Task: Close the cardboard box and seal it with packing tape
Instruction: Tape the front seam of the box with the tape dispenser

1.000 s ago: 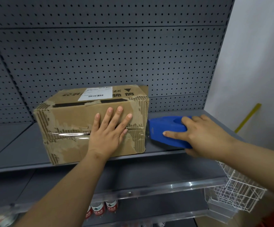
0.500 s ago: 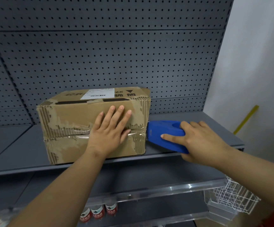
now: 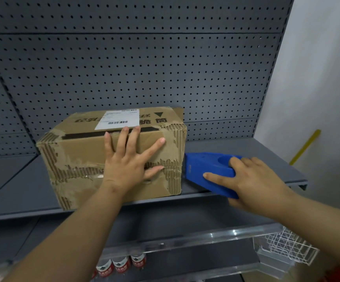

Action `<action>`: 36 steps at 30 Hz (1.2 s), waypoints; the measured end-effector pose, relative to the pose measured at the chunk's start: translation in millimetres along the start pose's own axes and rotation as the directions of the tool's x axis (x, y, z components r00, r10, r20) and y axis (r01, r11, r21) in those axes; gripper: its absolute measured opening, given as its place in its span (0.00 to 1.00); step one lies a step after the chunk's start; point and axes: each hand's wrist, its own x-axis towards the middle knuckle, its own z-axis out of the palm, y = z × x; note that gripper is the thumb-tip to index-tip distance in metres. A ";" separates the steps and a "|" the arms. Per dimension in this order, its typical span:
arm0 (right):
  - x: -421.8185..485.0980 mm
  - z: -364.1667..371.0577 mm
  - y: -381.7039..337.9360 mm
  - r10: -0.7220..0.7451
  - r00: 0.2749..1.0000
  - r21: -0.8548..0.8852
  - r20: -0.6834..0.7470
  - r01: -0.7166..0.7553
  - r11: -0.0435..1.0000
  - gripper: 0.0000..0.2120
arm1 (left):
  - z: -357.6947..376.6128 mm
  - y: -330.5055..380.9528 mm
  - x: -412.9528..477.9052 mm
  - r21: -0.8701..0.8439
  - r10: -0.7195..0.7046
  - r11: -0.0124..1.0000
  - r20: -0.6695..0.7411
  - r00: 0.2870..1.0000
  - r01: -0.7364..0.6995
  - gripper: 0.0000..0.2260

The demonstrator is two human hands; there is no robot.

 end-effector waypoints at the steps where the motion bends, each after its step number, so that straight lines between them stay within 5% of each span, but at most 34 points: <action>1: 0.0 0.5 -1.2 -0.006 1.000 -0.002 0.002 0.006 1.000 0.38 | 0.4 -0.3 0.0 0.001 0.001 1.000 0.000 1.000 -0.001 0.36; 13: 16.6 -9.2 8.4 0.033 0.998 -0.010 -0.045 -0.034 0.999 0.36 | 0.5 1.0 -0.8 -0.006 -0.030 1.000 0.031 0.999 0.030 0.29; 18: -0.1 17.8 1.8 0.059 0.988 -0.082 0.143 -0.048 0.995 0.34 | 0.3 2.1 -2.3 -0.008 -0.033 0.999 0.046 0.998 0.033 0.29; 22: 7.4 -0.1 38.4 0.340 0.939 0.023 -0.058 -0.339 0.940 0.35 | 1.3 2.9 -1.9 0.018 -0.027 1.000 0.060 0.998 0.026 0.30; 28: 4.8 -16.4 43.8 0.475 0.852 0.239 -0.220 -0.424 0.873 0.33 | -20.2 14.9 -1.1 -0.064 -0.062 0.995 0.147 0.987 0.072 0.28; 31: 2.2 -13.8 37.2 0.483 0.849 0.279 -0.215 -0.421 0.863 0.33 | -28.6 31.3 6.3 -0.102 0.180 0.980 0.109 0.978 -0.169 0.31; 36: 8.9 -14.4 26.3 0.499 0.840 0.345 -0.212 -0.413 0.843 0.34 | -24.3 58.1 21.4 -0.221 0.579 0.809 0.141 0.803 -0.545 0.17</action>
